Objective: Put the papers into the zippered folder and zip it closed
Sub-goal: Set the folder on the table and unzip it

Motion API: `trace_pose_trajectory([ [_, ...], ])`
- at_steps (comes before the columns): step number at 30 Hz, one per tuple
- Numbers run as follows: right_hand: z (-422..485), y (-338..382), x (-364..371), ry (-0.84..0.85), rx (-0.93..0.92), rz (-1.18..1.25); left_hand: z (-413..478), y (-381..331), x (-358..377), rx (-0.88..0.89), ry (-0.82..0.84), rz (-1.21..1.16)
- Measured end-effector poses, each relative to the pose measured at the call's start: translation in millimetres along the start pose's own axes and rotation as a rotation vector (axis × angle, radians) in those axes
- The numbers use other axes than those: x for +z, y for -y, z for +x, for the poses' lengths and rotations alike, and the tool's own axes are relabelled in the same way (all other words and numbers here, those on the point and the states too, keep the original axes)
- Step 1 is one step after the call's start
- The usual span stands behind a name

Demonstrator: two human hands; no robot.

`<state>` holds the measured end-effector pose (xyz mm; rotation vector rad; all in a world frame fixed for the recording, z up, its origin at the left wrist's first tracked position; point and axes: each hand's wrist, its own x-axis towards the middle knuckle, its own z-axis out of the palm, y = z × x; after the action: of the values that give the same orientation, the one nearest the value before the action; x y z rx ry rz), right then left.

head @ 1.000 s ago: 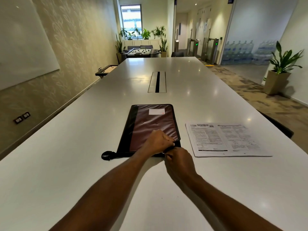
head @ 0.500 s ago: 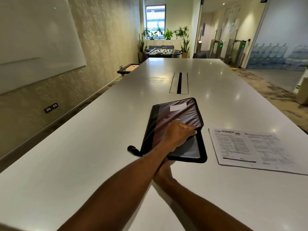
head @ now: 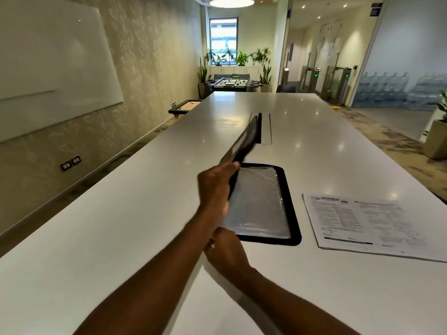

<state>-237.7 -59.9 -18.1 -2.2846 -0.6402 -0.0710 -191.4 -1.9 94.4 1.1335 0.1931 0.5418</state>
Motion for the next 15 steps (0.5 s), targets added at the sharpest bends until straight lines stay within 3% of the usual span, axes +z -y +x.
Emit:
trace_pose_trajectory([
  [4, 8.8, -27.2, -31.6, -0.114, 0.016, -0.051, 16.2, -29.7, -43.4, 0.072, -0.181, -0.129],
  [8, 23.5, -70.0, -71.9, -0.251, 0.162, -0.053, 30.4, -41.0, -91.8, 0.101, -0.348, -0.053],
  [11, 37.1, -94.5, -92.3, -0.347, 0.281, -0.084, 37.8, -36.1, -120.2, 0.053, -0.472, 0.083],
  [15, 47.1, -114.8, -101.9, -0.351, 0.414, -0.172, 41.3, -17.5, -148.3, -0.098, -0.592, 0.141],
])
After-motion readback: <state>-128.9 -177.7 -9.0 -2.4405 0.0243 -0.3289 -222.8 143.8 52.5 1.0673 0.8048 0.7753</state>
